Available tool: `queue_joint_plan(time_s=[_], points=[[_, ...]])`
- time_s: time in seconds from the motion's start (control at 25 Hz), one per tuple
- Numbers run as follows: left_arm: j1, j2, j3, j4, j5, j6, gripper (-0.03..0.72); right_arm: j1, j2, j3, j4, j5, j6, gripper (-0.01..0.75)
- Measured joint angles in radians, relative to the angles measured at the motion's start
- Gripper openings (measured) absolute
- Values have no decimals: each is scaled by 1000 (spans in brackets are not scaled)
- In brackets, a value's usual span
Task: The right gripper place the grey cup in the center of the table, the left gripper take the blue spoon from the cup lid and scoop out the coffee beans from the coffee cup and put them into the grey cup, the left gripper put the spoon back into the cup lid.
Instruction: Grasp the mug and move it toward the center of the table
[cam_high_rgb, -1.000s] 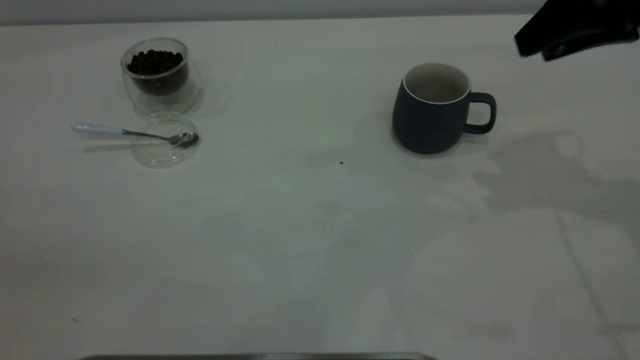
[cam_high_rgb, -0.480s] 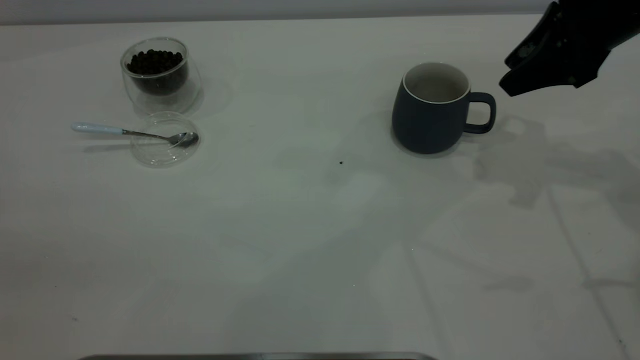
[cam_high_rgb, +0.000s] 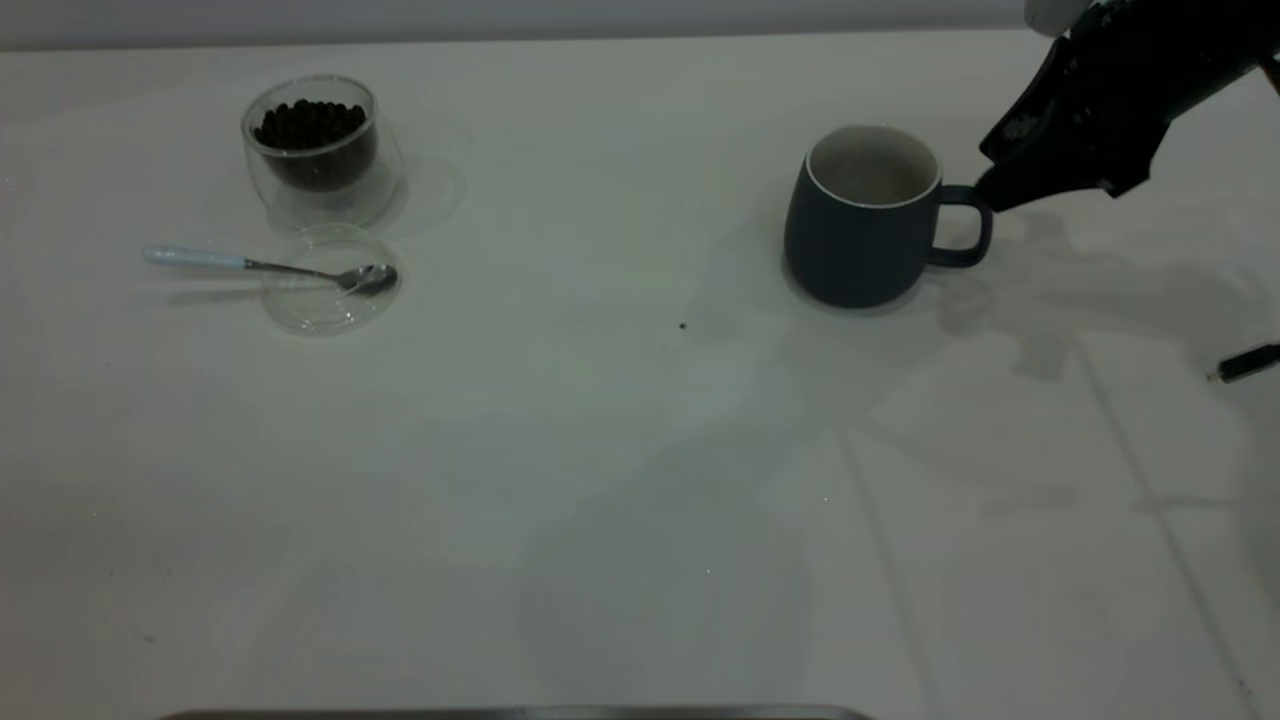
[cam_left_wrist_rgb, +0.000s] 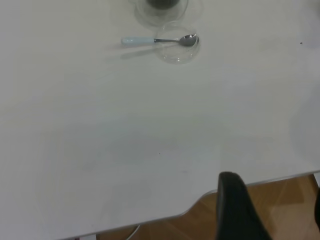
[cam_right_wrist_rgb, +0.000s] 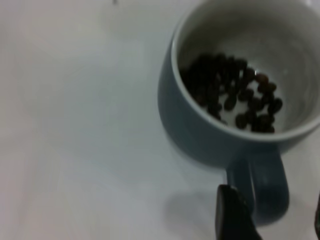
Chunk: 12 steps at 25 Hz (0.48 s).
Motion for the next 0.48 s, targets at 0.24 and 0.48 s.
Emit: queue_joint_plan(time_s=[0.24,0.48], points=[[0,0,0,0,0,-1,445,22,18,-31,-101,26,0,364],[0,0,0,0,0,-1,445,39,33,-33,-101,-15,0,364]])
